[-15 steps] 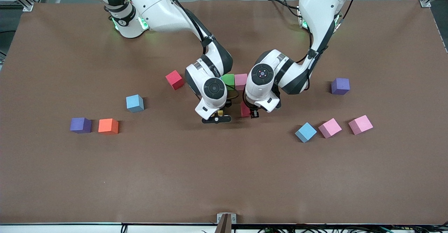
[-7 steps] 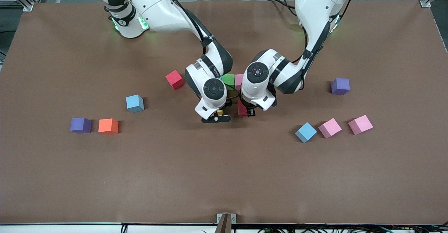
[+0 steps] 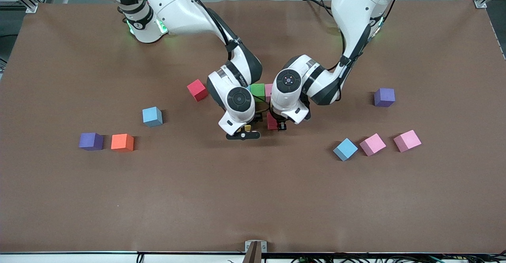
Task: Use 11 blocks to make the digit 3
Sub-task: 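Place the yellow block against the first yellow block and open the right gripper, then place the red block with the left gripper while the right gripper reaches blue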
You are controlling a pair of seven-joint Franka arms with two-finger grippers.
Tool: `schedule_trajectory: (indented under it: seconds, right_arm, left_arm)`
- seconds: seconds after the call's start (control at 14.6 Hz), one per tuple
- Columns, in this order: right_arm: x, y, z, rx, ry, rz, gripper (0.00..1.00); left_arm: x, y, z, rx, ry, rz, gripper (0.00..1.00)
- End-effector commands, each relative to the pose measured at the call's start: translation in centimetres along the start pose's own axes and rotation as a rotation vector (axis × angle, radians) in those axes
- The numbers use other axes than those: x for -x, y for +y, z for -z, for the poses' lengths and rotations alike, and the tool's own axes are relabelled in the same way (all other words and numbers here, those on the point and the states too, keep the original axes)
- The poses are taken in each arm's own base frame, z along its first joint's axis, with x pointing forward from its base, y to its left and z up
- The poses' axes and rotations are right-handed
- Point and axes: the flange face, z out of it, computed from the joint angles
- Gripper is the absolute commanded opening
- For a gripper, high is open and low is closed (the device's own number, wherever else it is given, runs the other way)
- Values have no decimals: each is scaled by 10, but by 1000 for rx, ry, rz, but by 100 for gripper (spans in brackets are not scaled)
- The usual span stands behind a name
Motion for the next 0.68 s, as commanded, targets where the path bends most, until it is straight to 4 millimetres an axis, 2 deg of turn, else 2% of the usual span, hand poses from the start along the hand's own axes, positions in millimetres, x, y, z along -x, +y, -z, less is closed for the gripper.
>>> schedule_trajectory:
  seconds: [0.0, 0.14, 0.27, 0.41, 0.55, 0.62]
  right_arm:
    - [-14, 31, 56, -54, 32, -60, 100]
    - [-35, 64, 89, -67, 78, -113, 100]
    - [-60, 114, 107, -57, 106, -197, 100]
    - [-76, 170, 114, -2, 55, -303, 100]
    - [-93, 231, 123, 17, 34, -369, 100]
    - [-99, 255, 123, 16, 28, -373, 100]
  left_arm:
    - [8, 0, -1, 24, 1, 0, 25]
    - [15, 0, 0, 31, -7, 17, 25]
    - [26, -4, -7, 30, -6, 20, 25]
    - [33, -5, -11, 33, -12, 25, 25]
    - [40, -8, -15, 51, -35, 36, 25]
    - [43, -10, -14, 54, -39, 33, 25]
